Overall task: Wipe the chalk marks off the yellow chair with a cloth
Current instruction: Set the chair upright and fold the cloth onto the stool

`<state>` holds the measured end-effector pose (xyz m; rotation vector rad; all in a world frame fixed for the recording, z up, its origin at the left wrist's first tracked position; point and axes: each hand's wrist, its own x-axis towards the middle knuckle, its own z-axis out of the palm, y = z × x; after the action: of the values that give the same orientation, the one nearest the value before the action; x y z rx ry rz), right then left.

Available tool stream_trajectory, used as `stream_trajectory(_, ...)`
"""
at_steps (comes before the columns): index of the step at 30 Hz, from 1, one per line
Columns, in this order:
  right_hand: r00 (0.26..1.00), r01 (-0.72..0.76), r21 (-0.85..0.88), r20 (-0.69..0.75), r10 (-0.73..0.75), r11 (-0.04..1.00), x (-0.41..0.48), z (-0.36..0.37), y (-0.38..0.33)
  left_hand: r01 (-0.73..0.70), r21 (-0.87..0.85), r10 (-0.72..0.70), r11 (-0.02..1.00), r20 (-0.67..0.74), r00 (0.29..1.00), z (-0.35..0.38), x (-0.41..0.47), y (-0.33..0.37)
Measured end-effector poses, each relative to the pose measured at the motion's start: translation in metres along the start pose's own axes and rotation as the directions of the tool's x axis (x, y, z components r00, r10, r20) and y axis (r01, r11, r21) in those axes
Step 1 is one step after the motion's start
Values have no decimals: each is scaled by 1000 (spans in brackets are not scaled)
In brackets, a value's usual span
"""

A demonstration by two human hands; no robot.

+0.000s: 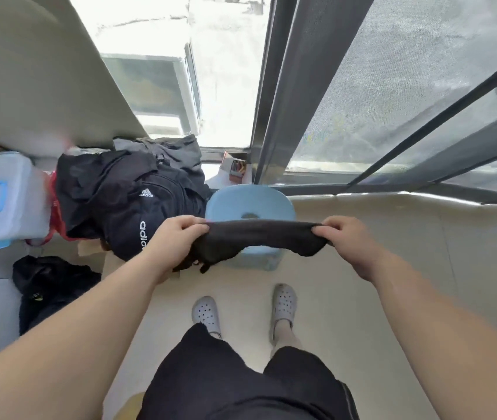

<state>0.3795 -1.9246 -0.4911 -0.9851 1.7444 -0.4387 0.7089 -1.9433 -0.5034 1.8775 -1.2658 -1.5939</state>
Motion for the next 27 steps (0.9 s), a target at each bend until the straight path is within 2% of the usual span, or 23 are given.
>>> stream_trajectory(2,994,-100,307,78,80,947,35,4,10,114,-177,-116,978,2,993,16,29,-10)
stream_trajectory(3,990,-133,357,86,109,925,53,7,16,158,-271,-161,950,11,987,28,45,-17)
stream_trajectory(5,986,-167,373,46,162,913,84,19,28,245,-480,-261,842,35,965,52,74,-30)
stream_trajectory(7,979,-178,338,-34,201,924,119,31,47,293,-586,-319,756,62,946,81,108,-45)
stream_trajectory(10,961,-156,147,-204,184,977,158,50,70,338,-576,-358,744,82,930,125,148,-62)
stream_trajectory(12,957,-79,-9,-279,73,997,172,68,73,357,-545,-359,759,107,927,154,169,-65)
stream_trajectory(14,980,7,-105,-197,-28,994,180,91,69,366,-567,-332,738,167,928,179,186,-67)
stream_trajectory(16,998,59,-124,-19,-62,991,185,117,72,360,-586,-300,726,202,932,194,200,-72)
stream_trajectory(17,996,86,-116,13,-85,989,187,125,77,344,-575,-292,742,184,938,199,206,-75)
stream_trajectory(18,994,107,-90,-27,-109,990,190,130,84,317,-558,-291,767,138,947,202,213,-82)
stream_trajectory(20,967,76,-47,-242,-85,996,208,129,106,277,-506,-293,816,50,955,203,229,-96)
stream_trajectory(21,948,18,-25,-316,-25,1000,220,127,119,272,-487,-288,830,45,957,200,235,-102)
stream_trajectory(22,942,-65,28,-328,70,998,231,125,127,269,-467,-269,842,69,961,197,240,-107)
stream_trajectory(23,948,-173,113,-252,196,978,241,124,135,269,-458,-247,847,109,963,192,244,-111)
stream_trajectory(25,934,-345,332,31,356,878,260,129,145,281,-451,-213,847,196,957,180,251,-115)
stream_trajectory(27,907,-420,518,247,340,745,271,138,148,301,-468,-208,831,240,948,167,257,-118)
